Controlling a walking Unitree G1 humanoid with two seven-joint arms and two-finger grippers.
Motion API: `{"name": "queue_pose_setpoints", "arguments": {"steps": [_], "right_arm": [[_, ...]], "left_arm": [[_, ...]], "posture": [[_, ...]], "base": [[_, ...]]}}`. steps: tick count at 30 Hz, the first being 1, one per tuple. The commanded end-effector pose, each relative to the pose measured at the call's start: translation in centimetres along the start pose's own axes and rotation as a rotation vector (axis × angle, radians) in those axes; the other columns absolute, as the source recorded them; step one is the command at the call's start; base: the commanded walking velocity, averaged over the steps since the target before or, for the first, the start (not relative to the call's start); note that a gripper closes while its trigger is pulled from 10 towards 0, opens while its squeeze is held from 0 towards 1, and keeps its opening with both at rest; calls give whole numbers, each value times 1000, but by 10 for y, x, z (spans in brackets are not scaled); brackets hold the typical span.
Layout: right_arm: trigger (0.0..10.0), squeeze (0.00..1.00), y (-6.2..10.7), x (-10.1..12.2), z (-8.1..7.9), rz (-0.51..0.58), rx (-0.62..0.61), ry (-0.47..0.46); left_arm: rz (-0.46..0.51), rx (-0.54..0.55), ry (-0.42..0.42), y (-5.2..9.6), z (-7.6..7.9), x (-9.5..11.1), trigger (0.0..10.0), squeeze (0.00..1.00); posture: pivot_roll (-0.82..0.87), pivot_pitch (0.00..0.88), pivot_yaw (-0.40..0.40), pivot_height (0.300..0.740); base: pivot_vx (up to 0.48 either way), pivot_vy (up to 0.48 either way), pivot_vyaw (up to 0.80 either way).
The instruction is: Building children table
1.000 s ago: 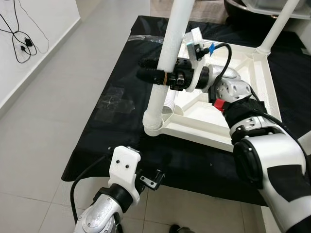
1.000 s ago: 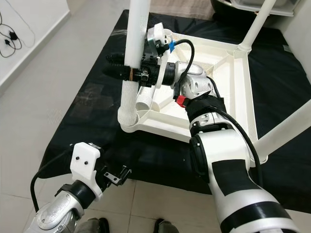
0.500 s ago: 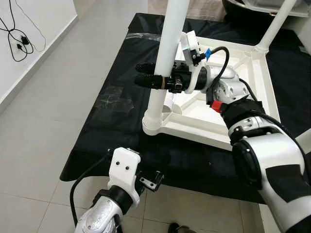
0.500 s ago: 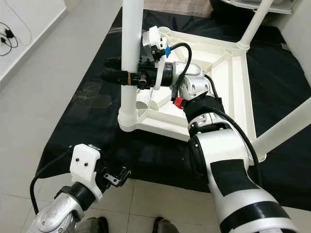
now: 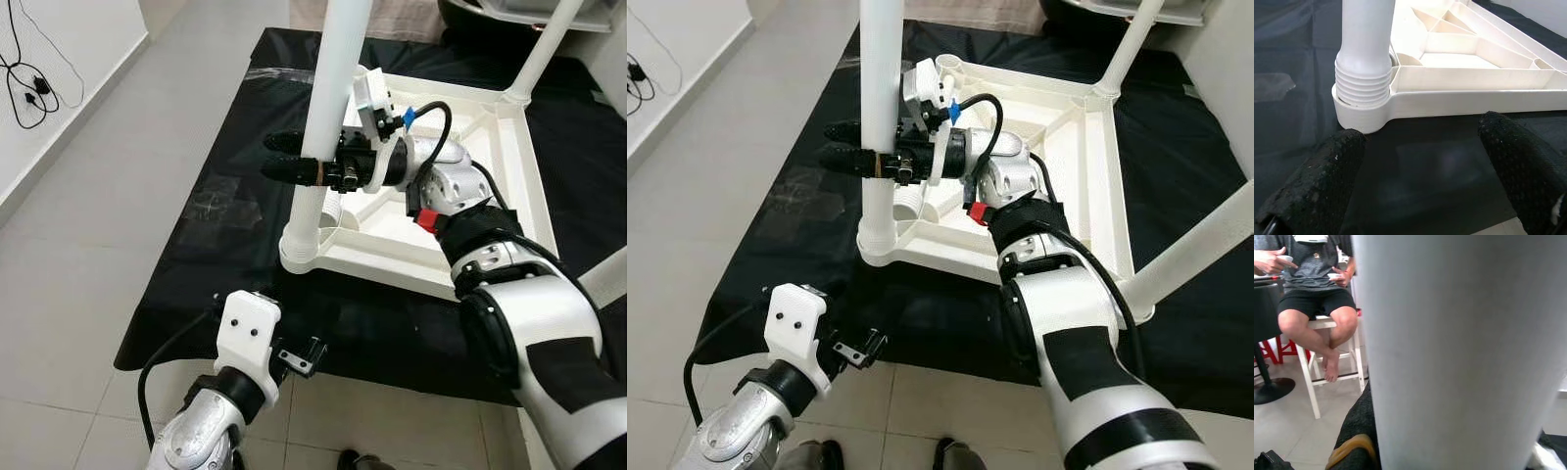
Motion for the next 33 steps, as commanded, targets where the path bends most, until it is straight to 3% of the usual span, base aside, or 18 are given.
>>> {"name": "queue_pose_setpoints", "arguments": {"steps": [1, 12, 21, 28, 33], "right_arm": [[10000, 0, -4, -27, -16, -75, 34, -80], [10000, 0, -17, -35, -17, -153, 6, -71], [10000, 0, -28, -26, -30, -76, 198, -133], [10000, 0, -31, -23, -33, -55, 250, -176], [10000, 0, -39, -29, -36, -110, 246, -157]], "left_arm": [[1, 15, -16, 1, -5, 1, 10000, 0], [15, 31, -50, -2, -15, 7, 10000, 0], [17, 25, -48, -2, -13, 8, 10000, 0], [24, 27, -46, -1, -11, 10, 10000, 0], [29, 33, -47, 0, -10, 12, 10000, 0]], "posture": [[128, 234, -68, 740], [127, 237, -73, 740], [124, 255, -85, 740], [131, 274, -95, 740], [132, 285, -99, 740]], "base": [[0, 0, 0], [0, 0, 0], [0, 0, 0], [0, 0, 0], [0, 0, 0]]}}
Point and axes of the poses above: a point about 5 cm out from each wrist's last joint towards the gripper, its own y axis pointing back from the gripper into the wrist, its own x axis along the axis of the wrist's last joint, z = x × y, the point moved 3 cm from there along -y, pointing out of the wrist towards the gripper, and after that the axes turned 15 degrees about y, right-handed, at the moved point
